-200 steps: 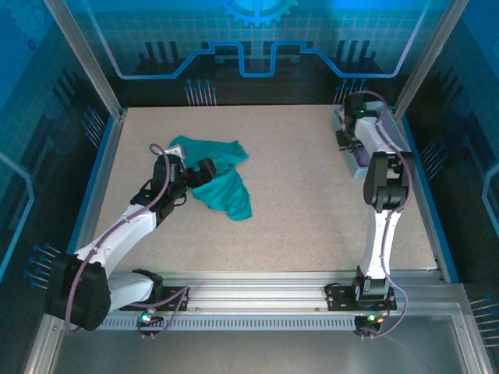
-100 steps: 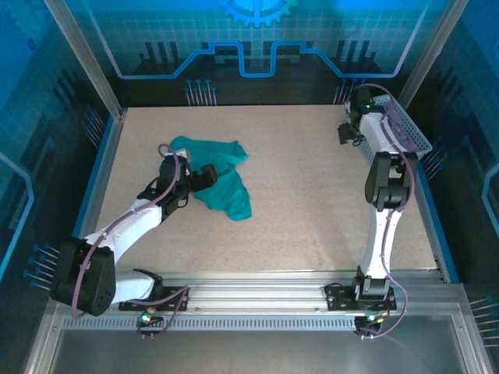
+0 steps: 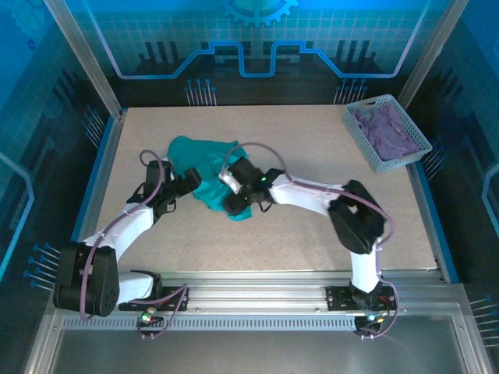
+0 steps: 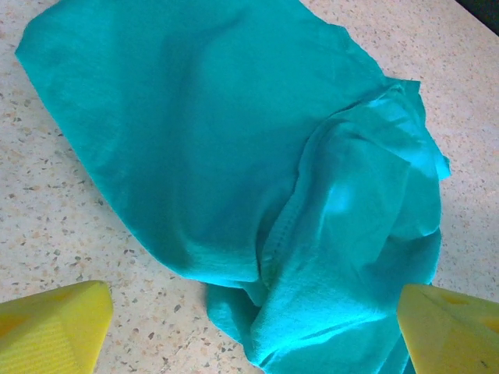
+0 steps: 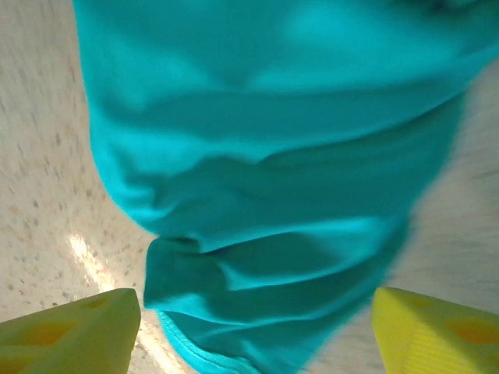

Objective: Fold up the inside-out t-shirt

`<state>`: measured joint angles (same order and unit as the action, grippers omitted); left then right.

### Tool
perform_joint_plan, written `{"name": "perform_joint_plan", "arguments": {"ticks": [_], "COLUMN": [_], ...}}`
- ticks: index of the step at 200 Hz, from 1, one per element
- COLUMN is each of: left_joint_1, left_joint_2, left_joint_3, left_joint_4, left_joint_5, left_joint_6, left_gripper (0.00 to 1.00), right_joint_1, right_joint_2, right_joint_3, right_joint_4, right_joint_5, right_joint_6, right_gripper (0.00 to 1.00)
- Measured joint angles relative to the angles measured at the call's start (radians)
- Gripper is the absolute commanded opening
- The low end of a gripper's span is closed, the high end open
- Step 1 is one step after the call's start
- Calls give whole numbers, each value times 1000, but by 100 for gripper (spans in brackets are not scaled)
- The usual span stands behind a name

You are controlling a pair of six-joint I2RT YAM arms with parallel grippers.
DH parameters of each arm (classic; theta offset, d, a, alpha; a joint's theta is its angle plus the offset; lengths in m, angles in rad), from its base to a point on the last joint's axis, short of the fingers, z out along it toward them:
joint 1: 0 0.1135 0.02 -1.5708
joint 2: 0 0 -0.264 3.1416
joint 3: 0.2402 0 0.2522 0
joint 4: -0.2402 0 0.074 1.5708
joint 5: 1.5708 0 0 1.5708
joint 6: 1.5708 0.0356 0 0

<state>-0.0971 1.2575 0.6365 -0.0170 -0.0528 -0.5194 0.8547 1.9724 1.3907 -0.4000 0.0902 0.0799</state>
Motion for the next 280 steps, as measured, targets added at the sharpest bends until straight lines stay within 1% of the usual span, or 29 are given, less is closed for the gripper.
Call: {"name": "perform_joint_plan", "arguments": {"ticks": [17,25,42,64,77,85,94,106,114,128,133,140,153,168,180,194,207,221,233,244,254,262,280], "left_joint_1": [0,0,0,0,0,0,0,0,0,0,0,0,0,-2,-10,-39,-82,-114,-117,-117,-117,-117,-116], "left_joint_2": [0,0,5,46,87,118,157,211,248,311,328,346,351,314,243,125,10,-77,-106,-88,-40,17,192], "left_joint_3": [0,0,0,0,4,13,28,61,85,136,154,177,214,246,265,301,356,415,461,504,549,586,676], "left_joint_4": [0,0,3,24,35,41,48,57,72,91,98,104,114,120,116,91,73,75,74,70,63,53,-2], "left_joint_5": [8,13,24,32,32,33,39,55,74,115,129,148,184,219,233,229,201,175,147,123,107,96,66], "left_joint_6": [0,0,0,1,2,4,2,6,-1,-5,2,1,-3,-11,-7,3,29,56,76,95,112,129,143], "left_gripper": [95,95,95,91,86,81,75,60,49,25,17,12,7,1,1,3,4,6,13,20,32,40,52], "right_joint_1": [0,-5,-12,-24,-36,-47,-64,-95,-122,-166,-179,-199,-229,-257,-274,-283,-284,-285,-285,-285,-285,-285,-293], "right_joint_2": [65,73,78,89,81,66,33,-28,-82,-171,-201,-249,-331,-421,-488,-567,-639,-709,-754,-773,-776,-769,-710], "right_joint_3": [-12,-14,6,17,12,0,-22,-54,-69,-75,-75,-71,-55,-24,3,38,68,98,115,123,124,124,129], "right_joint_4": [-11,-7,-10,-14,-18,-16,-17,-17,-13,11,23,37,51,58,57,51,50,52,62,70,79,80,65], "right_joint_5": [-3,5,9,9,-2,-19,-44,-86,-130,-201,-223,-256,-311,-361,-388,-408,-425,-447,-467,-489,-506,-513,-509], "right_joint_6": [27,34,37,53,55,60,64,80,94,121,129,141,160,172,175,174,174,175,179,190,202,210,228], "right_gripper": [74,68,45,23,6,0,0,0,0,0,0,0,0,0,0,0,0,0,0,0,0,0,0]}}
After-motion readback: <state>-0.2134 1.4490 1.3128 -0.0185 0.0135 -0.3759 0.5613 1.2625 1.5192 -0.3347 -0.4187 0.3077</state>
